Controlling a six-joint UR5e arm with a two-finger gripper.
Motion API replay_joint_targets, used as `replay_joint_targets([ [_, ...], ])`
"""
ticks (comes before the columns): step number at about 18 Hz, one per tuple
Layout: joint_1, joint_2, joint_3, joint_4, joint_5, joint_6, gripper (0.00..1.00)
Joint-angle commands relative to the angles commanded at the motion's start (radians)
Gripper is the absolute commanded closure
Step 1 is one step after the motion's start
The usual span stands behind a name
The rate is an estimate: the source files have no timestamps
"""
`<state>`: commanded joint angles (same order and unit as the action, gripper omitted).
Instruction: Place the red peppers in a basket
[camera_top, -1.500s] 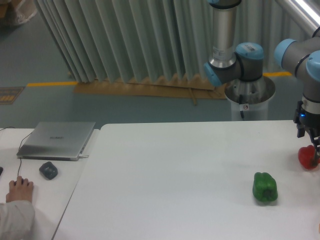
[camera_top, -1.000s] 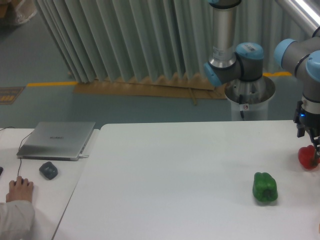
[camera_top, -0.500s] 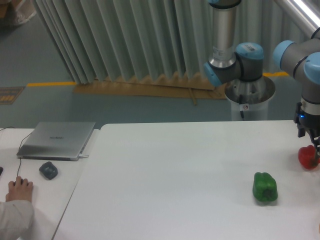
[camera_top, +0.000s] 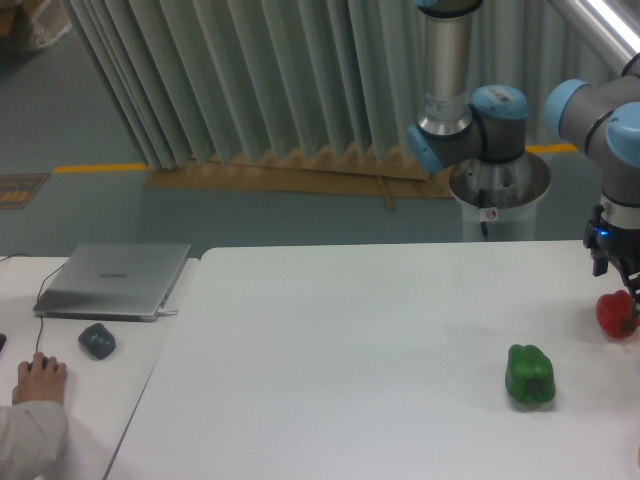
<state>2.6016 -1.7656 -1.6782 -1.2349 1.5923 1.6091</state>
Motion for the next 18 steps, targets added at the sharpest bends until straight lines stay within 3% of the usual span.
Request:
replay_joint_targets([
  [13, -0.015, -0.002, -0.011, 0.017, 0.009, -0.034, 0.0],
  [18, -0.028, -0.003, -0.047, 0.008, 0.044, -0.221, 0.0],
])
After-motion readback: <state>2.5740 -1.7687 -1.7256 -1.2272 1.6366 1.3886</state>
